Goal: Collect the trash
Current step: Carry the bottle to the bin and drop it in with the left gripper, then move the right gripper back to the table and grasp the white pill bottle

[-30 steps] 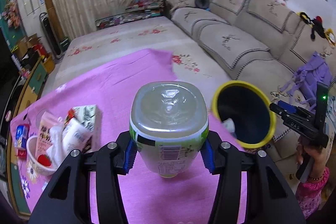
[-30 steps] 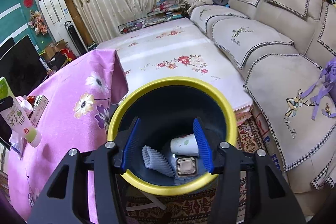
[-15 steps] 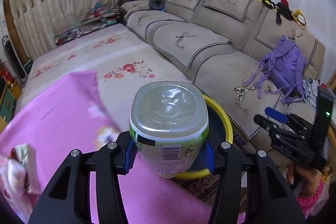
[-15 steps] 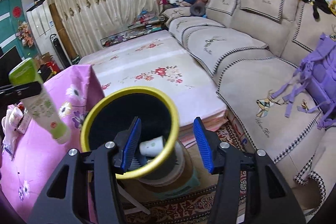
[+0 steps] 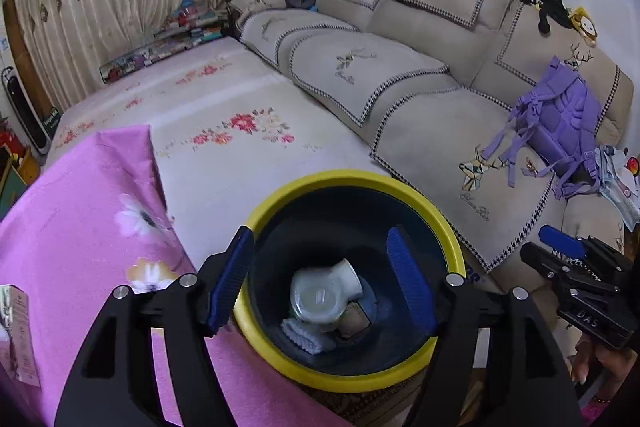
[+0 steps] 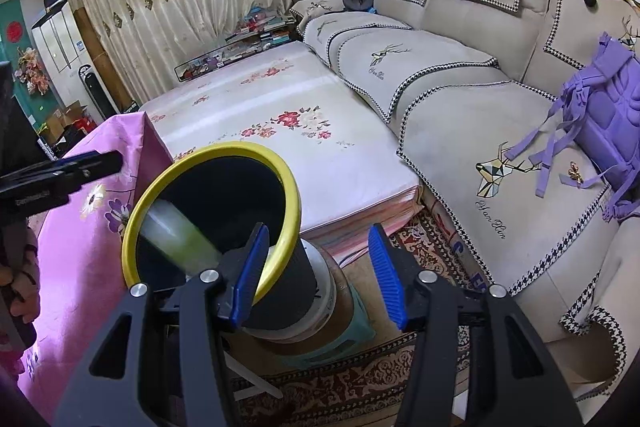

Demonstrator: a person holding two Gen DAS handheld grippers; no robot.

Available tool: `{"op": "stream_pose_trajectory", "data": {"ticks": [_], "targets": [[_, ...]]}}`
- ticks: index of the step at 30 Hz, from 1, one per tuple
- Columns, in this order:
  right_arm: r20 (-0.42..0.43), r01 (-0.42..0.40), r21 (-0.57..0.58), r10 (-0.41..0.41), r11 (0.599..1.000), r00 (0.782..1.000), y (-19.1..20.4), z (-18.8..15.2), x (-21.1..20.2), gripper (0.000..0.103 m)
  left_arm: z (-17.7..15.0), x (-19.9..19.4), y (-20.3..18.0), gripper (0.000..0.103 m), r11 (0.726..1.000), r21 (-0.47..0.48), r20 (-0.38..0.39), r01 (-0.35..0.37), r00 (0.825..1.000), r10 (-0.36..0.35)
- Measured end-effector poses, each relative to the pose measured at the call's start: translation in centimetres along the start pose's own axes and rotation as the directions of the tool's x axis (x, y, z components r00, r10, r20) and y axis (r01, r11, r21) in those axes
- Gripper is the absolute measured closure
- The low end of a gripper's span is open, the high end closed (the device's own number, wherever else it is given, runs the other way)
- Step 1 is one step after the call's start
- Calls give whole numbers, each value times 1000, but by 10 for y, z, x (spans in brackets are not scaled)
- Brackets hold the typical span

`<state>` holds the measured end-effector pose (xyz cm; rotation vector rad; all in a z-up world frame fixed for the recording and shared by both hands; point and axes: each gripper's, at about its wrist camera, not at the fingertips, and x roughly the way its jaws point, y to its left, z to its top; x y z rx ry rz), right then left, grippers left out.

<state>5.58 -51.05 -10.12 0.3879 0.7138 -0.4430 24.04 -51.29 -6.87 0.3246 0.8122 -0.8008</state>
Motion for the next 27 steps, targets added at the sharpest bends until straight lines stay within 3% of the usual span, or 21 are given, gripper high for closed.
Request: {"op": "stream_pose_trajectory", "data": {"ticks": [6, 13, 18, 22, 25, 27], "targets": [[5, -30, -20, 30, 999, 1000, 12, -1, -5, 53, -22, -79, 21, 19, 999, -33, 98, 13, 995, -9], [4, -99, -96, 100, 990, 995, 63, -1, -12, 53, -91, -187, 63, 8, 988, -108, 226, -106, 966, 128], [-12, -192, -196, 193, 962, 981, 126, 1, -17, 53, -164, -247, 115, 7, 940, -228, 219, -252, 928, 302], [-20, -262, -278, 267, 924, 963, 185, 2, -23, 53, -219, -286, 160, 7, 882, -347, 177, -317, 902, 394], [-39, -308, -332, 314, 891, 949, 233, 0, -26, 53, -258, -315, 187, 7, 825, -423, 159, -373, 866, 473], [-61, -352, -369, 356, 860, 933, 269, -3, -28, 53, -275, -327, 199, 7, 802, -444, 150, -400, 849, 507]]}}
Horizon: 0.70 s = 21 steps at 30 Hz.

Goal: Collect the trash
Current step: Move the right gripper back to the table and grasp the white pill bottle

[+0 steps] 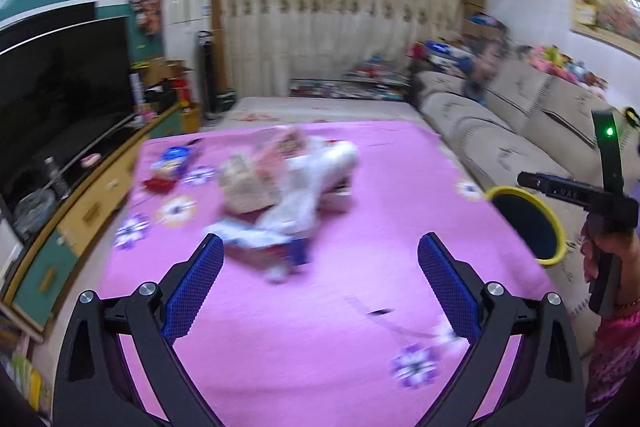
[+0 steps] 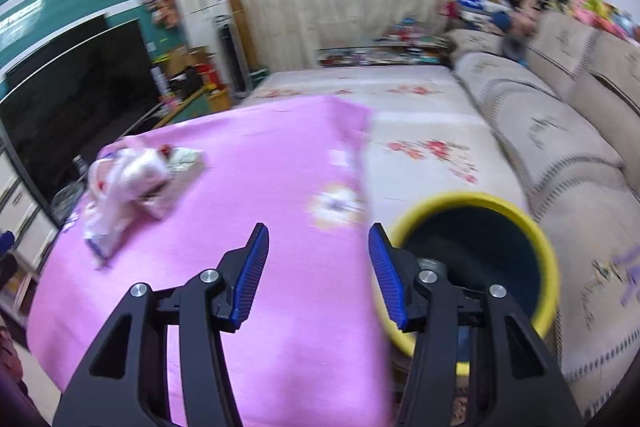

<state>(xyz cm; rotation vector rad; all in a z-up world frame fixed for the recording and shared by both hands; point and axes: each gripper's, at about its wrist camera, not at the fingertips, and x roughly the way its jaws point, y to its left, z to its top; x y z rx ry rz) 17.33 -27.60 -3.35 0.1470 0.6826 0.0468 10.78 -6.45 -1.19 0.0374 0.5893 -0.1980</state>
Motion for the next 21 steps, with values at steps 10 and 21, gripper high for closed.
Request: {"op": "stream_pose_trajectory", "data": {"ticks": [10, 21], "targets": [[-55, -169, -281, 160, 945, 986, 146, 17, 70, 53, -18, -3, 47, 7, 999, -30, -3, -19, 1000, 19], [-76, -183, -431, 167, 884, 983, 184, 19, 128, 25, -21, 13, 45, 7, 998, -61, -45, -16, 999, 13]]}}
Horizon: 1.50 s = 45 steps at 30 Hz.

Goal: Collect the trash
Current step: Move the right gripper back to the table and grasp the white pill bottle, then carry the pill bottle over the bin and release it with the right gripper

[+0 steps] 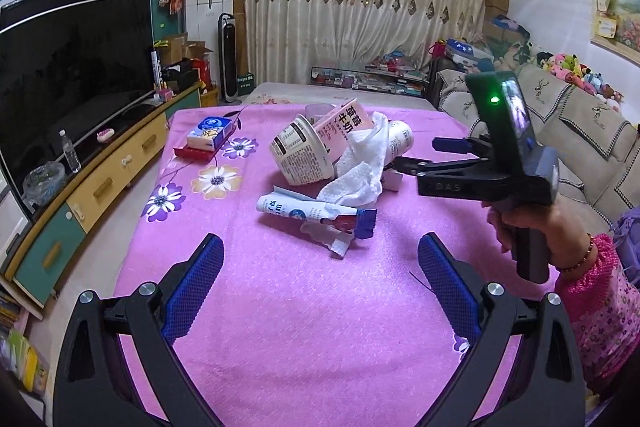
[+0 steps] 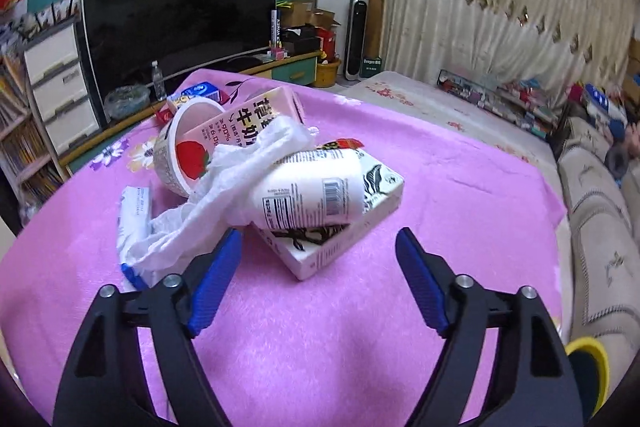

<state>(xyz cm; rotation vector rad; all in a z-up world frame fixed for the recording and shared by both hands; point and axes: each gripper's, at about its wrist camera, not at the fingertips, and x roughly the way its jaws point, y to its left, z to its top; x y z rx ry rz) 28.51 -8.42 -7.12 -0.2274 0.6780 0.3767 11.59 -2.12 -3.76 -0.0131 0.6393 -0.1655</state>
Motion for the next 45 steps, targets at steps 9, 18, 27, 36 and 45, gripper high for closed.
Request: {"op": "stream_pose_trajectory", "data": {"ticks": [9, 18, 27, 36, 45], "targets": [[-22, 0, -54, -2, 999, 1000, 17, 9, 22, 16, -4, 9, -3, 7, 1000, -1, -14, 22, 1000, -22], [-27, 5, -48, -7, 999, 1000, 22, 18, 35, 16, -8, 11, 2, 7, 999, -24, -21, 24, 999, -24], [-122, -34, 3, 34, 999, 992, 3, 8, 16, 23, -11, 14, 4, 7, 999, -30, -27, 32, 999, -33], [-187, -7, 92, 25, 996, 982, -31, -46, -36, 23, -13, 19, -7, 7, 998, -13, -35, 55, 998, -55], [-133, 4, 214, 25, 977, 991, -60, -88, -82, 23, -13, 22, -29, 7, 996, 26, -45, 81, 996, -79]]}}
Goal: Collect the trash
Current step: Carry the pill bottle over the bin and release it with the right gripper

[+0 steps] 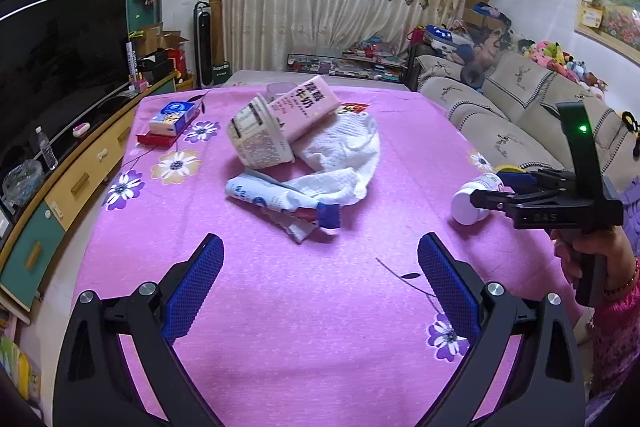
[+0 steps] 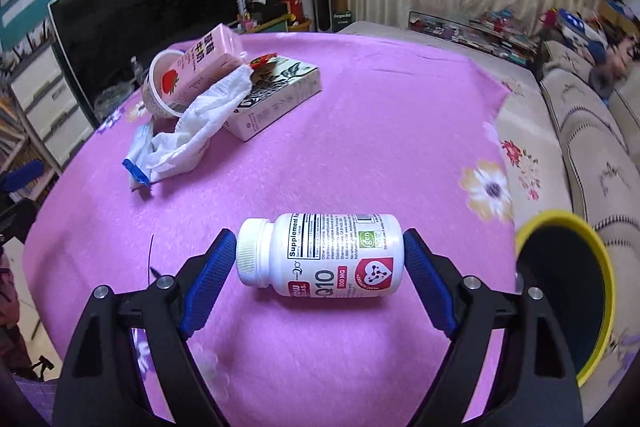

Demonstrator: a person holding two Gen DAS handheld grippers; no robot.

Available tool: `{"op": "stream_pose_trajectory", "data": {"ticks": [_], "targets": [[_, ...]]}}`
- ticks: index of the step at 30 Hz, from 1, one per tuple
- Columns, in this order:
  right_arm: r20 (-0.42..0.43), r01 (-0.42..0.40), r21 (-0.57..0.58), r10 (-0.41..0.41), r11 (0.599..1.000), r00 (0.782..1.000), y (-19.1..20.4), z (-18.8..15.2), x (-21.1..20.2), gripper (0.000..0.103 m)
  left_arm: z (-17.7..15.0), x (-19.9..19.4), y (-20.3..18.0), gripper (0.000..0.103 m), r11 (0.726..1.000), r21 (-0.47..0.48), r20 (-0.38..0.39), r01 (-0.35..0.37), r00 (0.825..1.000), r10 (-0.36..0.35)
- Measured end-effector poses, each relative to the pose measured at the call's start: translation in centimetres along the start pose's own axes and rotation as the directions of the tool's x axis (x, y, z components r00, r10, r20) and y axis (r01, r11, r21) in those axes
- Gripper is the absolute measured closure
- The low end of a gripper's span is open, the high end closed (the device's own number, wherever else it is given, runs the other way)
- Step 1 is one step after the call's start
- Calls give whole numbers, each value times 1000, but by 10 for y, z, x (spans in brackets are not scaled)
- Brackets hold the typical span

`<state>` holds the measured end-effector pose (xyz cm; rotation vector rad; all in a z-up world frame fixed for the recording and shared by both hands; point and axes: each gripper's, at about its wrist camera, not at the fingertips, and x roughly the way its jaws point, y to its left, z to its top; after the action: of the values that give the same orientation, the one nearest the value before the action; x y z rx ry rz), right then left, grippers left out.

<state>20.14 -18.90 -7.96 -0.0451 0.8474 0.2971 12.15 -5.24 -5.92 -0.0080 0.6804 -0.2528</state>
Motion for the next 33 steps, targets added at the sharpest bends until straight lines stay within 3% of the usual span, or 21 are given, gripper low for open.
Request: {"op": "stream_pose_trajectory", "data": {"ticks": [9, 14, 22, 33], "targets": [[72, 29, 93, -36, 995, 997, -40, -11, -37, 23, 1, 8, -21, 7, 999, 37, -18, 23, 1000, -22], [91, 111, 201, -131, 973, 987, -90, -19, -54, 23, 2, 13, -27, 7, 998, 47, -27, 33, 999, -32], [-43, 338, 357, -346, 871, 937, -182, -54, -42, 23, 5, 28, -37, 7, 997, 57, -54, 43, 998, -40], [-154, 432, 393, -405, 812, 901, -219, -79, -6, 23, 10, 38, -46, 7, 996, 75, -69, 41, 997, -36]]}}
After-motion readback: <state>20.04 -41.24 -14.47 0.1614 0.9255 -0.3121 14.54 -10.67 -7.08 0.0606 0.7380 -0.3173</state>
